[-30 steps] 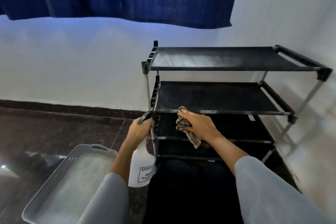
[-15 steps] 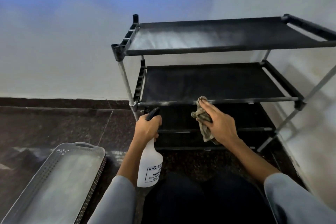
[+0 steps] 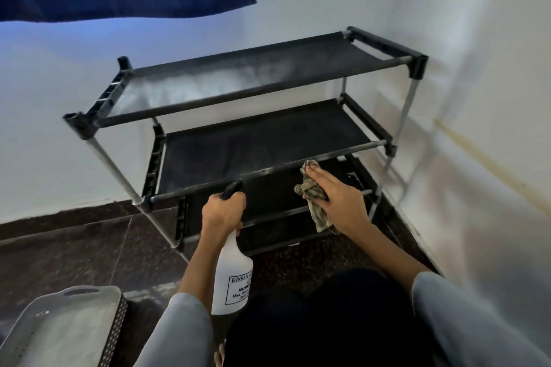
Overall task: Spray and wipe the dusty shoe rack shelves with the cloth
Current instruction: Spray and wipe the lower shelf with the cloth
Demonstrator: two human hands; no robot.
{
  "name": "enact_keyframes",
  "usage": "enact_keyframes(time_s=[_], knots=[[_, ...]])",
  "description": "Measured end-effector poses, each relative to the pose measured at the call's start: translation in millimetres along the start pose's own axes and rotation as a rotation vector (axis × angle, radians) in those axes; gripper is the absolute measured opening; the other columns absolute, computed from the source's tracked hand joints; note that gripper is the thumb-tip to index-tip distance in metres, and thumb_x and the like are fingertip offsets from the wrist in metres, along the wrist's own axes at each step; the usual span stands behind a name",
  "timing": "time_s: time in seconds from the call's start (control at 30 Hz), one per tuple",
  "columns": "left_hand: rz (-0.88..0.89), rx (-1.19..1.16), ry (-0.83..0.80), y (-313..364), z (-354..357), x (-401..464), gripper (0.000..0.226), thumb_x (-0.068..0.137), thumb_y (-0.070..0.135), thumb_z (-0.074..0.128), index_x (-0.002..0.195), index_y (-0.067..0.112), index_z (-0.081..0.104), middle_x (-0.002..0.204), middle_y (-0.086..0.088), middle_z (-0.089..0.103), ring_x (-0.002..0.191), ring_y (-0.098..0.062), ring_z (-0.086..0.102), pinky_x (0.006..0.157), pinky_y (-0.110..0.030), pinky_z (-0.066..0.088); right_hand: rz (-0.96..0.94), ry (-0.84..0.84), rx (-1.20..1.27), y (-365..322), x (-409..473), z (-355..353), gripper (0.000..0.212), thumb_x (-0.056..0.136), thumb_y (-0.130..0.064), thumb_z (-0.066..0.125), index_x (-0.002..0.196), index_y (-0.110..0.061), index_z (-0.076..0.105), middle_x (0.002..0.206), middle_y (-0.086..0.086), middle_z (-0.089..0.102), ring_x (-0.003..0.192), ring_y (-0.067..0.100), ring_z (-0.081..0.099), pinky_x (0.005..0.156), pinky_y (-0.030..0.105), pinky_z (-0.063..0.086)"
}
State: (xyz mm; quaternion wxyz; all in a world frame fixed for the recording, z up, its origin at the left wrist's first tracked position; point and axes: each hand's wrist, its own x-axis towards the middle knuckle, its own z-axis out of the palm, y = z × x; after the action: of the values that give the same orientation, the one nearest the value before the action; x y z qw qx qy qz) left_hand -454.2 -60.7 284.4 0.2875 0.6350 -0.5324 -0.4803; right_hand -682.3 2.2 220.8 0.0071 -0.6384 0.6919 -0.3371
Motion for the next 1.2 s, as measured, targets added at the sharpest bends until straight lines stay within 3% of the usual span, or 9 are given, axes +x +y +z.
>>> enact_keyframes(time_s=[0.17,0.27,0.37,0.5,0.63,0.73,0.87,1.07,1.2], knots=[[-0.007,0.003,-0.051,6,20,0,0.013,0.080,0.015,0.055,0.086,0.005,0.059,0.068,-0.008,0.057,0.048,-0.017,0.050,0.046,-0.028,0.044,0.021,0.044,0.015,17,-9,-19,0.059,0.087,-0.032,0.063,0.142,-0.036,0.041,0.147,-0.023,0.037,0.117,0.000,0.054,0.090,0.023,0.050],[0.013,0.013,-0.154,14,32,-5,0.005,0.080,0.011,0.053,0.083,0.007,0.054,0.066,-0.006,0.051,0.047,-0.015,0.046,0.044,-0.027,0.041,0.046,0.068,0.011,27,-13,-28,0.059,0.087,-0.032,0.064,0.142,-0.035,0.041,0.147,-0.022,0.037,0.121,0.000,0.051,0.092,0.022,0.048],[0.076,0.069,-0.172,25,49,-10,0.008,0.079,0.010,0.051,0.071,0.008,0.052,0.060,-0.006,0.049,0.043,-0.015,0.044,0.043,-0.026,0.041,0.083,0.111,-0.015,34,-17,-36,0.058,0.087,-0.032,0.065,0.141,-0.036,0.042,0.146,-0.022,0.038,0.119,0.000,0.052,0.087,0.020,0.050],[0.138,0.055,-0.161,37,70,-14,0.013,0.078,0.010,0.052,0.066,0.008,0.052,0.057,-0.005,0.050,0.041,-0.015,0.045,0.044,-0.026,0.042,0.090,0.129,-0.051,39,-23,-46,0.058,0.086,-0.031,0.067,0.139,-0.035,0.045,0.144,-0.021,0.042,0.119,-0.001,0.052,0.081,0.010,0.042],[0.169,0.075,-0.274,47,93,-18,0.009,0.076,0.011,0.051,0.067,0.009,0.053,0.060,-0.004,0.051,0.040,-0.013,0.046,0.042,-0.024,0.039,0.098,0.168,-0.103,45,-26,-55,0.060,0.082,-0.029,0.072,0.137,-0.033,0.048,0.141,-0.018,0.046,0.114,0.003,0.056,0.074,0.008,0.038],[0.169,0.127,-0.301,52,105,-19,0.016,0.075,0.014,0.053,0.059,0.012,0.053,0.054,-0.002,0.052,0.042,-0.015,0.048,0.050,-0.026,0.041,0.097,0.187,-0.121,47,-27,-57,0.060,0.081,-0.028,0.072,0.137,-0.032,0.048,0.141,-0.016,0.047,0.113,0.006,0.057,0.074,0.010,0.038],[0.167,0.135,-0.332,63,116,-21,0.009,0.073,0.017,0.054,0.064,0.013,0.056,0.058,-0.002,0.054,0.049,-0.017,0.051,0.058,-0.031,0.043,0.102,0.188,-0.152,49,-28,-61,0.060,0.083,-0.031,0.070,0.138,-0.033,0.047,0.142,-0.015,0.046,0.111,0.009,0.060,0.071,0.015,0.042],[0.171,0.120,-0.458,79,133,-31,0.008,0.066,0.019,0.053,0.065,0.011,0.054,0.067,-0.006,0.054,0.045,-0.016,0.047,0.048,-0.025,0.039,0.148,0.166,-0.190,53,-31,-72,0.058,0.087,-0.039,0.063,0.140,-0.040,0.041,0.144,-0.019,0.043,0.108,0.014,0.062,0.070,0.028,0.051],[0.197,0.113,-0.423,88,145,-38,0.007,0.069,0.017,0.054,0.066,0.011,0.055,0.062,-0.005,0.054,0.048,-0.018,0.048,0.054,-0.029,0.041,0.198,0.153,-0.208,56,-33,-81,0.059,0.087,-0.038,0.063,0.141,-0.041,0.039,0.145,-0.018,0.041,0.112,0.016,0.060,0.074,0.029,0.050]])
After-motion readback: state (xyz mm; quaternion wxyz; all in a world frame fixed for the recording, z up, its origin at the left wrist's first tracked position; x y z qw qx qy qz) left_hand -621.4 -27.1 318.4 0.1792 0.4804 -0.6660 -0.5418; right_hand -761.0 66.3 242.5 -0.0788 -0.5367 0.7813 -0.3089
